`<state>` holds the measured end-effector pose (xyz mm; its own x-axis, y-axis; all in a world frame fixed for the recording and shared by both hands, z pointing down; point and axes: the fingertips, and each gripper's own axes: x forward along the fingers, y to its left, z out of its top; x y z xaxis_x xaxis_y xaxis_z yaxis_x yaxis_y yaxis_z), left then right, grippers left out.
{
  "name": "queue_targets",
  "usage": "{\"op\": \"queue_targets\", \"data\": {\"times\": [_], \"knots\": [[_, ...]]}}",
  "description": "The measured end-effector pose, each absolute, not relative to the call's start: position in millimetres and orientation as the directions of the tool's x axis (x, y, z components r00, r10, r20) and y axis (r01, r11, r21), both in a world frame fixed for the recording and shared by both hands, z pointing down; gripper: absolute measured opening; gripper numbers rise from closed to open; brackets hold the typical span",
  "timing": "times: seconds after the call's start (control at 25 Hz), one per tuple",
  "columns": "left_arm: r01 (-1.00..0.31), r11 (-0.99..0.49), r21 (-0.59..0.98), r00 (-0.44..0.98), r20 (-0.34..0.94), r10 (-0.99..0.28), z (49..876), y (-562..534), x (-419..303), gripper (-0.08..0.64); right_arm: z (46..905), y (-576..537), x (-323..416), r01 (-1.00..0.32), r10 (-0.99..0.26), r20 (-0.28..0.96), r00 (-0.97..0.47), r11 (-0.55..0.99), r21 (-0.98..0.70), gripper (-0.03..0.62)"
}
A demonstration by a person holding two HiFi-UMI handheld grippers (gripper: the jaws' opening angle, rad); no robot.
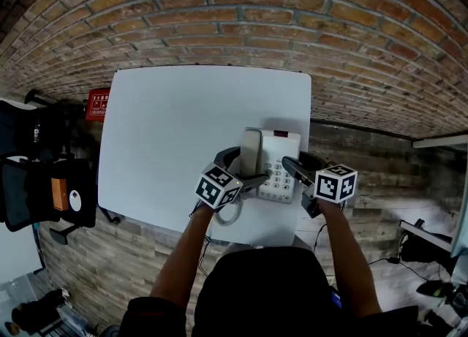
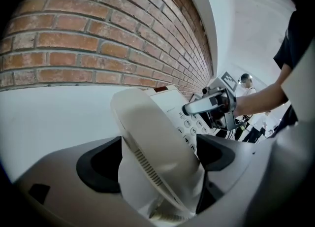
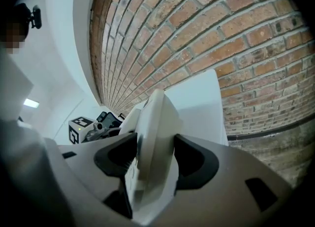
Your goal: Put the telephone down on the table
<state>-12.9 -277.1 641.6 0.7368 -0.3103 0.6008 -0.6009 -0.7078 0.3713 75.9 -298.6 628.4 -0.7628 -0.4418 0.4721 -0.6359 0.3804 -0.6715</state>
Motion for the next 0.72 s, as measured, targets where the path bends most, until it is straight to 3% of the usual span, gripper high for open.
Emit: {"op": "queue_targets", "data": {"times": [0.44,0.6,0.72], "knots": [[-0.606,-0.722,0.336,0.733,0.588,-0.342,629.4,-276.4,-26.6,0.451,636.6,-299.5,80.0,-0.646,-0.455,0.484,-0.748,0.333,-0.687,0.245],[-0.617,-0.718,0.322,0.727,0.582,-0.364,616.4,-276.1,-35.1,0.405,637.1,-301.3,79.6,-0.659,-0.449,0.5,-0.74,0.335,-0.674,0.245],[-0.618,-0.742,0.259,0.708,0.593,-0.383,600.6,-276.1,-39.8,0.332,637.7,-301.9,79.6,-0.663,-0.446,0.507,-0.737,0.337,-0.668,0.245]]}}
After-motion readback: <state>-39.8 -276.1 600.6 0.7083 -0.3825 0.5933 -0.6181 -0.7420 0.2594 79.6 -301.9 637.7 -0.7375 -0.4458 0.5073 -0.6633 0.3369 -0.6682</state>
